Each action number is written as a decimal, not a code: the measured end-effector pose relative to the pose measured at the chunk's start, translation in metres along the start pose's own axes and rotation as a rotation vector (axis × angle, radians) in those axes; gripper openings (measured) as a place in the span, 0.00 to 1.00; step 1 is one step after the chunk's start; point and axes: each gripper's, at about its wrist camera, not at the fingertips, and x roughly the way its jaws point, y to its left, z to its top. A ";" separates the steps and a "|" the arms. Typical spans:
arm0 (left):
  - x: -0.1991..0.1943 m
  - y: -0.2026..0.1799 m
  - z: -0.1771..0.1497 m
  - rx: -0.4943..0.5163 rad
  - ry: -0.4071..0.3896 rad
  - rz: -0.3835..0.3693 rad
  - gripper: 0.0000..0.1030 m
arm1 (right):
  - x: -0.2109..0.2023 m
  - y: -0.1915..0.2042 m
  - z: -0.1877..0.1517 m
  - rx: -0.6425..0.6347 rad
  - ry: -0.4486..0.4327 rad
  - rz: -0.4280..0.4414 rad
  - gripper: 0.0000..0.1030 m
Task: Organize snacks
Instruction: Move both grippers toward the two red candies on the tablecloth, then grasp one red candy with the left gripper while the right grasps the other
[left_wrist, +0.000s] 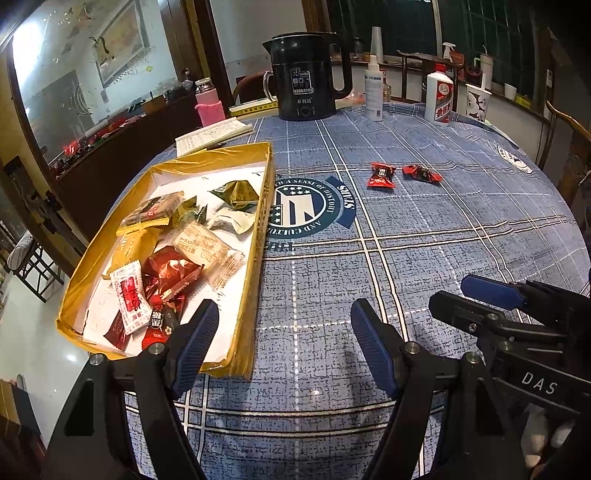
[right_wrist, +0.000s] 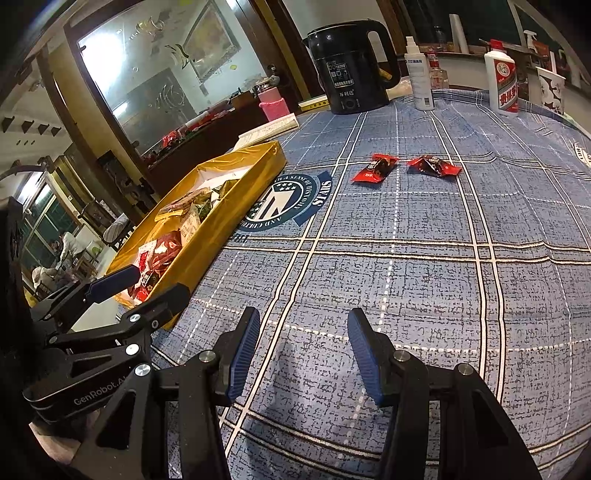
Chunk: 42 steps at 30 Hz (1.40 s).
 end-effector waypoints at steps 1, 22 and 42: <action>0.000 0.000 0.000 0.000 0.002 -0.006 0.72 | -0.001 -0.001 0.000 0.001 -0.001 -0.001 0.50; -0.070 0.010 0.005 -0.110 -0.107 -0.336 0.72 | -0.079 -0.040 -0.005 0.035 -0.122 -0.126 0.50; -0.032 0.017 0.031 -0.162 0.005 -0.432 0.72 | 0.014 -0.124 0.131 0.042 -0.003 -0.096 0.53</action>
